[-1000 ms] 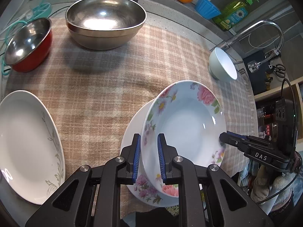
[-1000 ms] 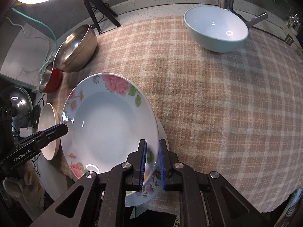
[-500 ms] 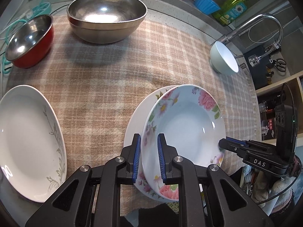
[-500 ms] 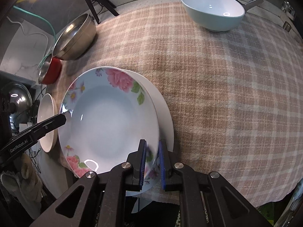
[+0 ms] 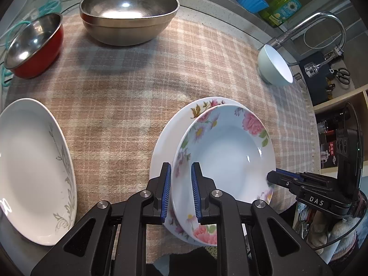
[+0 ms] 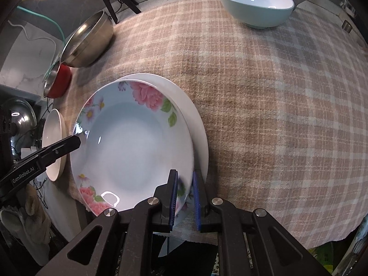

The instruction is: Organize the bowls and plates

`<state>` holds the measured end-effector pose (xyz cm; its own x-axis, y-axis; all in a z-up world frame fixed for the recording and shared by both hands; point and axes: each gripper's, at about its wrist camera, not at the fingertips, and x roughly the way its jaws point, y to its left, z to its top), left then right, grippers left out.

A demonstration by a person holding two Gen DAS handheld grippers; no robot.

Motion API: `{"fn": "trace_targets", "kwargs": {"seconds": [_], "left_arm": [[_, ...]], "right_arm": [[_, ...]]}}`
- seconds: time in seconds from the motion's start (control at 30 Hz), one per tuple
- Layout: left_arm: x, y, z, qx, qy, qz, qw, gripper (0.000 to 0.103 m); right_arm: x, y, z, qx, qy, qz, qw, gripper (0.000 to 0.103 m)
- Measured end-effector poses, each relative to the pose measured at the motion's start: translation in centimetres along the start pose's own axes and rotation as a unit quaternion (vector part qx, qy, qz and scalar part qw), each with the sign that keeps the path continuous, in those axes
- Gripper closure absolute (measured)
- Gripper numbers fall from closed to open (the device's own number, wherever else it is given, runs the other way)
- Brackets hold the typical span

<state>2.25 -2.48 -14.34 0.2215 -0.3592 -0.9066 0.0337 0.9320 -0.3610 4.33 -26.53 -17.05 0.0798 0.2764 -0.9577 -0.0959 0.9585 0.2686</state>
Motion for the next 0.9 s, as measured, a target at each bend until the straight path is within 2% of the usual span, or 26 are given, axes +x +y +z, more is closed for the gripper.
{"fn": "trace_targets", "kwargs": {"seconds": [0.9], "left_arm": [[0.66, 0.35, -0.09, -0.001, 0.002, 0.010, 1.0000, 0.087]], "right_arm": [[0.30, 0.78, 0.07, -0.026, -0.011, -0.019, 0.999, 0.088]]}}
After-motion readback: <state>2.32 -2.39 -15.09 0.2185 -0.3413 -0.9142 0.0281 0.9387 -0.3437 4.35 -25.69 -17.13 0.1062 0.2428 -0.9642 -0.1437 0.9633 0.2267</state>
